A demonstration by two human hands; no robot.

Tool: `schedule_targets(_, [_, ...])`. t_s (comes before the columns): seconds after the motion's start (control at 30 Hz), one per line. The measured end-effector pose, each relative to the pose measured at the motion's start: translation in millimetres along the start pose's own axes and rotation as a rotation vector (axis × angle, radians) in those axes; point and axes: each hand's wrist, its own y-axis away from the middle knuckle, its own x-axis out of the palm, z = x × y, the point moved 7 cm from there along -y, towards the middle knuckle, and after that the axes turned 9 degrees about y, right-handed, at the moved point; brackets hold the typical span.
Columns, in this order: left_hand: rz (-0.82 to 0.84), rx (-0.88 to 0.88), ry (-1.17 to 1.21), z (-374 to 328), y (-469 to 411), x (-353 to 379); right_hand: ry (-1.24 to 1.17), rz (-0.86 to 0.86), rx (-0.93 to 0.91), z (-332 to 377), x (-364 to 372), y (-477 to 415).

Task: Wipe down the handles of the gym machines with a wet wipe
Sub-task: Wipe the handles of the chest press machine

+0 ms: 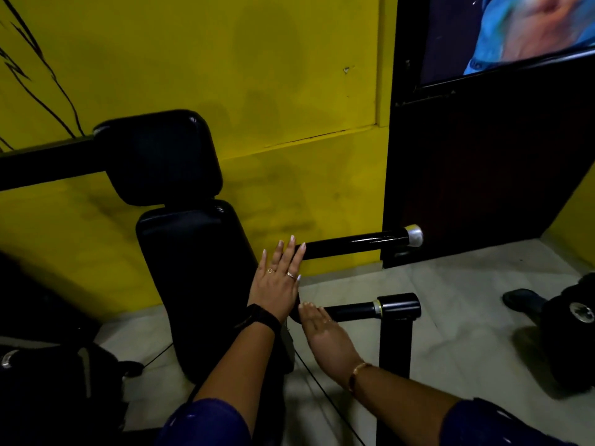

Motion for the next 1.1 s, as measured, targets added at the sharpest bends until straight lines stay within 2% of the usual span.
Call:
schedule_targets(0.1, [-0.041, -0.009, -0.009, 0.7, 3.9, 3.4, 0.181, 0.028, -0.141, -21.5, 3.8, 25.4])
schedule_targets(0.17, [-0.089, -0.014, 0.004, -2.4, 4.3, 7.3, 0.245, 0.046, -0.119, -47.7, 4.8, 41.9])
schedule_targets(0.3, [-0.134, -0.046, 0.013, -7.3, 3.1, 16.3, 0.236, 0.049, 0.045, -89.1, 0.7, 69.9])
schedule_targets(0.47, [-0.209, -0.02, -0.022, -6.1, 4.6, 18.3, 0.168, 0.019, 0.268, -66.9, -0.7, 58.4])
schedule_targets(0.63, [-0.212, -0.011, -0.057, -6.4, 6.2, 21.9, 0.148, 0.027, 0.086, -23.7, -1.9, 18.2])
schedule_targets(0.77, [-0.221, 0.002, -0.064, -8.3, 5.6, 23.5, 0.234, 0.094, -0.045, -40.5, 3.9, 35.0])
schedule_targets(0.93, [-0.226, -0.049, -0.076, -8.4, 6.5, 23.6, 0.352, 0.125, 0.041, -100.2, -8.3, 68.0])
schedule_targets(1.1, [-0.282, -0.001, -0.092, -10.2, 5.1, 20.0, 0.355, 0.195, 0.154, -101.4, -7.3, 55.9])
